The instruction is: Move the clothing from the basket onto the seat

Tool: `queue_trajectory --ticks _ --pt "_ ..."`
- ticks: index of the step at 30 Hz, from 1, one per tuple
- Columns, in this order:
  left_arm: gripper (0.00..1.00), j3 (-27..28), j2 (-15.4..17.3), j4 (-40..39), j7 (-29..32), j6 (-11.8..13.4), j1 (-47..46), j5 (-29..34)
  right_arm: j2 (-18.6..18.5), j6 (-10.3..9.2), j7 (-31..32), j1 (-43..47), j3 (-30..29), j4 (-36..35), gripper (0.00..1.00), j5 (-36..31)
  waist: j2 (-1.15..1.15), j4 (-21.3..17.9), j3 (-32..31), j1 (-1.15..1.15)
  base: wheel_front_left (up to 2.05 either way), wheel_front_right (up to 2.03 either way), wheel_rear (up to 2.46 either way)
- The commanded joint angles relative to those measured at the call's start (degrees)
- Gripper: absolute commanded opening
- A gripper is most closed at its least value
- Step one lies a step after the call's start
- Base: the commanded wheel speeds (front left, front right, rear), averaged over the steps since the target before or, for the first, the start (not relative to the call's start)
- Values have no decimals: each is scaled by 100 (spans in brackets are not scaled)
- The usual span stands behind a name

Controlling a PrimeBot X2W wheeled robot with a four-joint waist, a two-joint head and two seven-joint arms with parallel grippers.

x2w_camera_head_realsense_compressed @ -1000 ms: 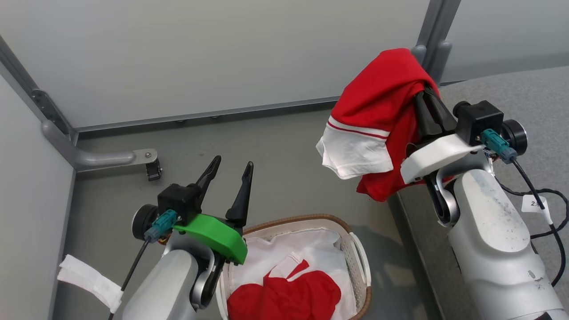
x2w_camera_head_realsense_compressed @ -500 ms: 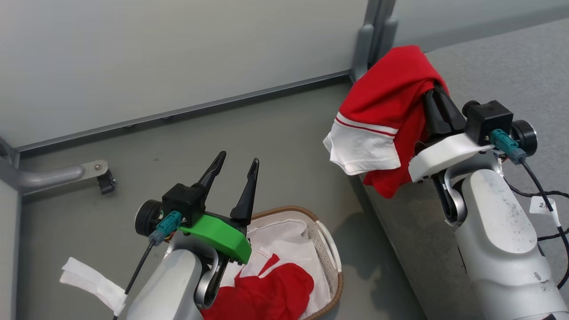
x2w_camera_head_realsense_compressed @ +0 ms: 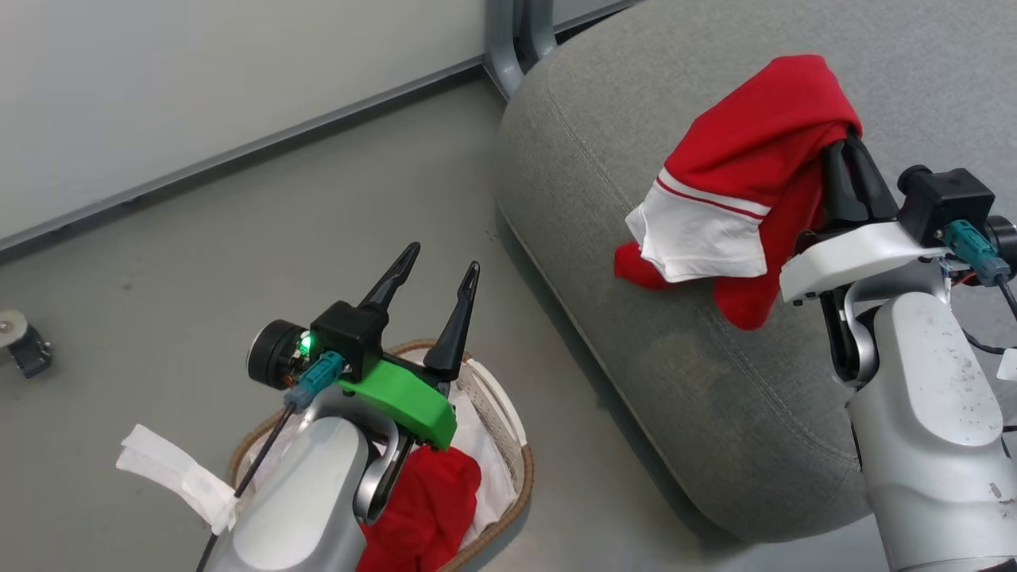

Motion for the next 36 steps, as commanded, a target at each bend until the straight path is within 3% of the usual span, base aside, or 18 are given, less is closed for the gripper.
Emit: queue_trajectory --ticks 1,7,14,25,30,36 --pt "100 -6 71 9 -3 -24 -123 59 0 -8 -12 -114 -53 -48 0 7 0 -298 485 0 0 0 0" --pt "100 -120 84 -26 -3 -43 -355 183 -5 -8 -12 -620 -459 -88 0 -369 0 19 945 0 0 0 0" --pt "100 -161 35 -117 -4 -57 -639 266 -60 -8 -12 -1913 -1378 29 0 -1405 0 726 1598 0 0 0 0" --pt "100 -326 -180 -395 -3 -64 -1090 505 -1567 -8 409 -3744 -2588 1154 0 -2352 0 1906 2631 0 0 0 0" --pt "100 -306 -236 -502 -3 -64 -1137 546 -1790 -8 516 -3904 -2946 1682 0 -2696 0 2095 2907 0 0 0 0" --pt "100 -238 -270 -499 -3 -64 -1080 581 -1587 -8 304 -3581 -3197 2233 0 -3043 0 2080 3006 0 0 0 0"
